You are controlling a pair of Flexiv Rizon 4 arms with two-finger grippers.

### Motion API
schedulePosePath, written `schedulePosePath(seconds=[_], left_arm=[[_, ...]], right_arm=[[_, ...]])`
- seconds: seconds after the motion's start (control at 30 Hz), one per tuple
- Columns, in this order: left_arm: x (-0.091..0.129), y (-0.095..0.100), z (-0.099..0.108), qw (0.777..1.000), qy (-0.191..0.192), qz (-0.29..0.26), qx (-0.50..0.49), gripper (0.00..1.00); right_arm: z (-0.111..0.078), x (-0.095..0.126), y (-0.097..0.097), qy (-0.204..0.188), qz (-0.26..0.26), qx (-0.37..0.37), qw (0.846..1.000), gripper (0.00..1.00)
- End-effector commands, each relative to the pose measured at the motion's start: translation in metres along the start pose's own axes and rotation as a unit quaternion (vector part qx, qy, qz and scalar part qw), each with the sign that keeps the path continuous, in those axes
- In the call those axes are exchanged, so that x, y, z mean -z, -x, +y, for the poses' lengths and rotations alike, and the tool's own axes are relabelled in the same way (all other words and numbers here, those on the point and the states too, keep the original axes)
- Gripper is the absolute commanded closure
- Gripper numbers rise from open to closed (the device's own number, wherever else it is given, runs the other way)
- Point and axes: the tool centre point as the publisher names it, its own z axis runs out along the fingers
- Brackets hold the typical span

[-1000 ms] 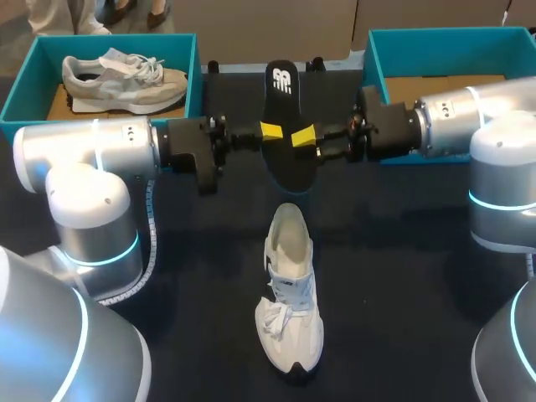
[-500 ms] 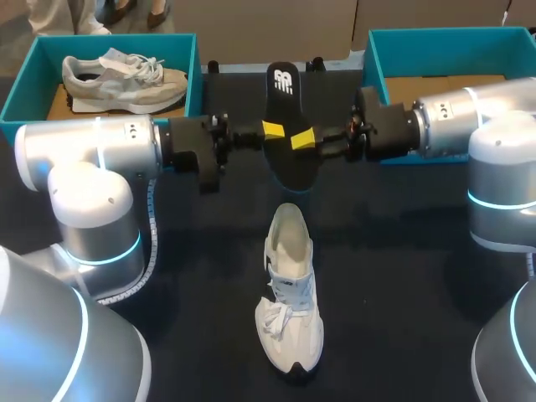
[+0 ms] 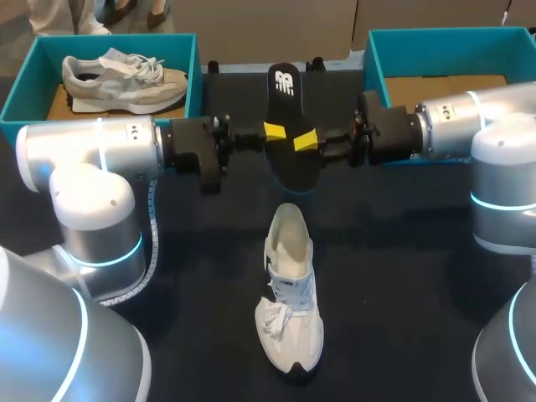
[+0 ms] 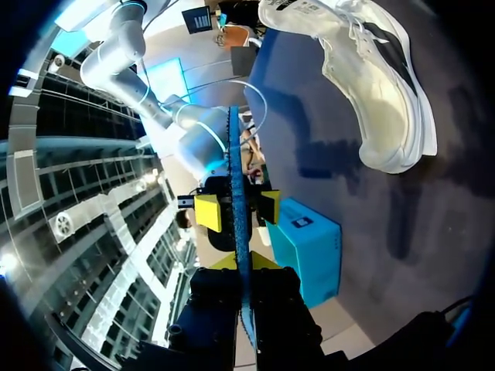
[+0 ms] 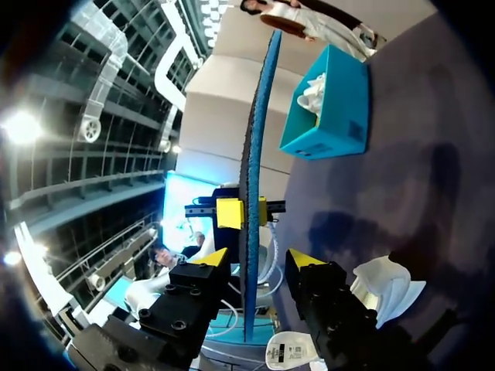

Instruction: Take the shoe out of the shoebox, open the shoe tongue, remove and reinsert the insole, then place the shoe into the shoebox

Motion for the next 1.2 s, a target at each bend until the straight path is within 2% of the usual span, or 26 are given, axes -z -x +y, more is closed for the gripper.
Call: schedulePosePath(seconds=[0.03,0.3,0.6,0.7,0.8,0.9,1.17,1.2], left_arm=[[-0.0018,0.0003,-0.0008,1.0,0.001,0.002,-0.001,1.0],[-0.0015,0.0,-0.002,1.0,-0.001,0.003,0.0,1.0],[-0.0008,0.0004,-0.0024,1.0,-0.002,0.001,-0.002,1.0],[-0.0009,0.0004,-0.0026,1.0,-0.003,0.001,-0.003,1.0],[-0.0012,0.0004,-0.003,1.0,-0.004,0.001,-0.003,1.0],[-0.0015,0.0003,-0.0033,1.0,-0.005,0.001,-0.004,1.0],[-0.0026,-0.0004,-0.0032,1.0,-0.005,0.003,-0.005,1.0],[-0.0028,-0.0006,-0.0031,1.0,-0.005,0.004,-0.006,1.0]], right_arm=[[-0.0029,0.0004,-0.0041,0.002,-0.006,-0.002,1.0,0.58],[-0.0009,-0.0023,-0.0031,-0.001,-0.008,-0.014,1.0,0.68],[0.001,-0.0029,-0.0025,0.001,-0.007,-0.021,1.0,0.73],[0.0009,-0.003,-0.0025,0.001,-0.006,-0.021,1.0,0.85],[0.0,-0.0027,-0.0019,0.002,-0.006,-0.023,1.0,0.88],[-0.0005,-0.0023,-0.0019,0.003,-0.006,-0.024,1.0,0.88],[-0.001,-0.0004,-0.0028,0.003,-0.005,-0.022,1.0,0.72],[-0.0012,-0.0001,-0.0028,0.003,-0.005,-0.022,1.0,0.73]])
